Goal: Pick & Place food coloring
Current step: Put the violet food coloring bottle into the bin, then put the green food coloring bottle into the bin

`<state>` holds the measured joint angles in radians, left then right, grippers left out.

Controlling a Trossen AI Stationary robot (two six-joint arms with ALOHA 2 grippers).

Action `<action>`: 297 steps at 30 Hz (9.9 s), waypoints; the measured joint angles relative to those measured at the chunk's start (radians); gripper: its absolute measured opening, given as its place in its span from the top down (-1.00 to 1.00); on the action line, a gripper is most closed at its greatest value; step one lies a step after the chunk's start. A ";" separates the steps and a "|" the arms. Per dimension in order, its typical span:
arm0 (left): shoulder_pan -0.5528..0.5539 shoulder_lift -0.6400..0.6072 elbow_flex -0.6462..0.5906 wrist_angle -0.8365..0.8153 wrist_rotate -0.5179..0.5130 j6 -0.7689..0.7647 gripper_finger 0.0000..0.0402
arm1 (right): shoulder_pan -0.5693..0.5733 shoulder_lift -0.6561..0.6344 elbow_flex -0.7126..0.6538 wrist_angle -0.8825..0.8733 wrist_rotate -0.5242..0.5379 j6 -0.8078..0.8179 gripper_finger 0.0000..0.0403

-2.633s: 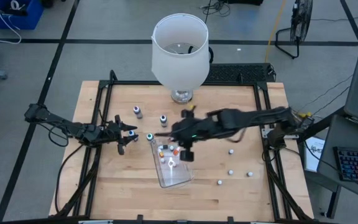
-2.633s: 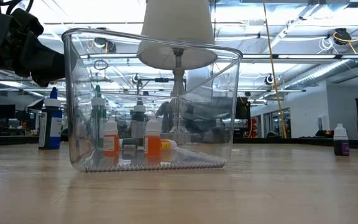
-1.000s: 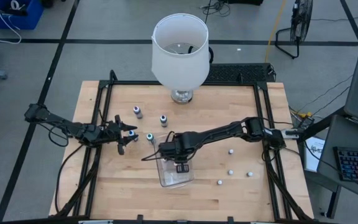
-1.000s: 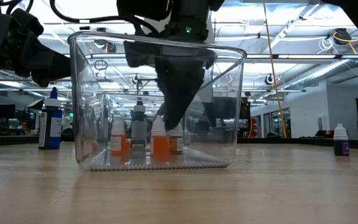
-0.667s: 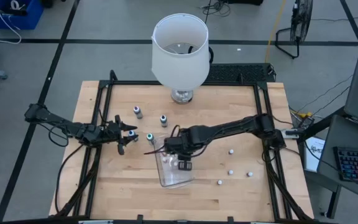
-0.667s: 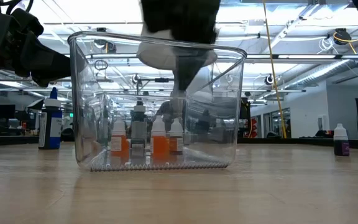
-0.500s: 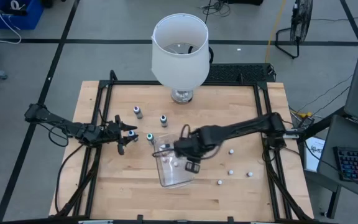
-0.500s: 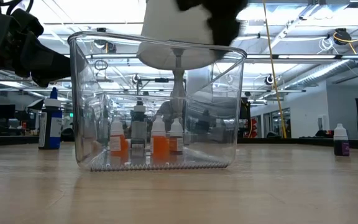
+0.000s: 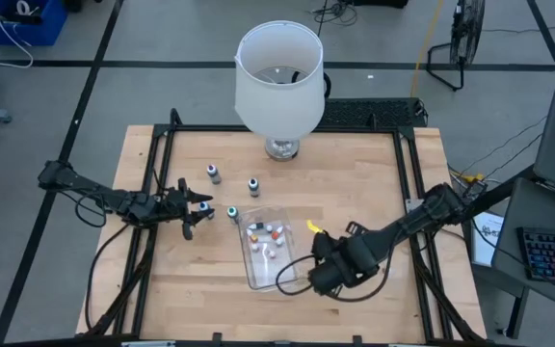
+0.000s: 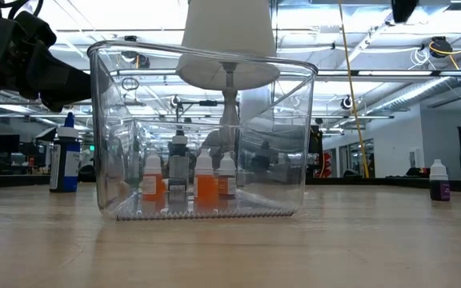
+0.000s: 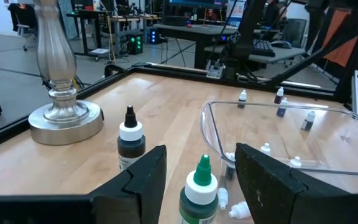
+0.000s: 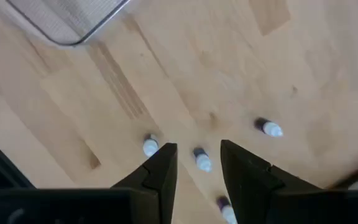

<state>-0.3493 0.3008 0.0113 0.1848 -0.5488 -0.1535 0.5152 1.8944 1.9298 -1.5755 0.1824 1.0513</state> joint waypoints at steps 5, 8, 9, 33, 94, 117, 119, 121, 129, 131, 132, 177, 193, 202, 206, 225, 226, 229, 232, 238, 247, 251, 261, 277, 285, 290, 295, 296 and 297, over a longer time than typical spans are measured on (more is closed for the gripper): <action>0.000 0.000 0.000 0.000 0.000 0.000 0.05 | -0.029 -0.093 -0.181 0.002 0.003 0.065 0.33; 0.000 0.000 0.000 0.000 0.000 0.000 0.05 | -0.058 -0.169 -0.354 0.013 -0.008 0.131 0.26; 0.000 0.000 0.000 0.000 0.000 0.000 0.05 | -0.068 -0.200 -0.414 0.011 -0.019 0.148 0.23; 0.000 0.000 0.000 0.000 0.000 0.000 0.05 | -0.239 -0.659 -1.204 0.763 -0.082 0.157 0.10; 0.000 0.000 0.000 0.000 0.000 0.000 0.05 | -0.271 -0.360 -0.426 0.931 0.110 -0.567 0.72; 0.000 0.000 0.000 0.000 0.000 0.000 0.05 | -0.284 0.279 0.214 0.519 -0.081 -0.825 0.72; 0.000 0.000 0.000 0.000 0.000 0.000 0.05 | -0.272 0.294 0.214 0.482 -0.082 -0.824 0.72; 0.000 0.000 0.000 0.000 0.000 0.000 0.05 | -0.258 0.311 0.214 0.455 -0.086 -0.812 0.72; 0.000 0.000 0.000 0.000 0.000 0.000 0.05 | -0.235 0.315 0.125 0.511 -0.133 -0.780 0.72; 0.000 0.000 0.000 0.000 0.000 0.000 0.05 | -0.236 0.313 0.090 0.527 -0.134 -0.783 0.72; 0.000 0.000 0.000 0.000 0.000 0.000 0.05 | -0.238 0.311 0.067 0.544 -0.137 -0.785 0.72; 0.000 0.000 0.000 0.000 0.000 0.000 0.05 | -0.221 0.071 -0.083 0.620 -0.214 -0.518 0.28; 0.000 0.000 0.000 0.000 0.000 0.000 0.05 | 0.073 0.001 -0.119 0.337 -0.075 -0.019 0.29; 0.000 0.000 0.000 0.000 0.000 0.000 0.05 | 0.122 0.001 -0.313 0.380 -0.120 0.162 0.29; 0.000 0.000 0.000 0.000 0.000 0.000 0.05 | 0.121 0.001 -0.399 0.397 -0.155 0.193 0.29; 0.000 0.000 0.000 0.000 0.000 0.000 0.05 | 0.079 0.001 -0.556 0.610 -0.188 0.138 0.29; 0.000 0.000 0.000 0.000 0.000 0.000 0.05 | 0.079 0.001 -0.559 0.611 -0.188 0.138 0.29; 0.000 0.000 0.000 0.000 0.000 0.000 0.05 | 0.080 0.001 -0.571 0.614 -0.188 0.140 0.29; 0.000 0.000 0.000 0.000 0.000 0.000 0.05 | 0.080 0.001 -0.580 0.616 -0.188 0.141 0.29; 0.000 0.000 0.000 0.000 0.000 0.000 0.05 | 0.080 0.001 -0.588 0.626 -0.188 0.141 0.29; 0.000 0.000 0.000 0.000 0.000 0.000 0.05 | 0.080 0.001 -0.588 0.625 -0.188 0.139 0.40; 0.000 0.000 0.000 0.000 0.000 0.000 0.05 | 0.080 0.001 -0.588 0.625 -0.188 0.107 0.65; 0.000 0.000 0.000 0.000 0.000 0.000 0.05 | 0.055 -0.083 -0.554 0.598 -0.058 -0.054 0.77; 0.000 0.000 0.000 0.000 0.000 0.000 0.05 | -0.252 -0.205 -0.123 0.865 0.075 -0.736 0.77; 0.000 0.000 0.000 -0.001 0.000 0.000 0.05 | -0.403 0.032 0.276 0.669 -0.027 -0.896 0.77; 0.000 0.000 0.000 0.003 -0.001 0.000 0.05 | -0.452 0.165 0.346 0.556 -0.085 -0.939 0.77; 0.000 0.000 0.000 0.000 0.000 0.000 0.05 | -0.469 0.282 0.347 0.433 -0.083 -0.967 0.77; 0.000 0.000 0.000 0.000 0.000 0.000 0.05 | -0.470 0.311 0.347 0.416 -0.083 -0.967 0.77; 0.000 0.000 0.000 0.000 0.000 0.000 0.05 | -0.468 0.334 0.347 0.409 -0.083 -0.967 0.77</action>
<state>-0.3492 0.3008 0.0113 0.1851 -0.5488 -0.1535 0.0468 2.2282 2.2772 -1.1662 0.0990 0.0844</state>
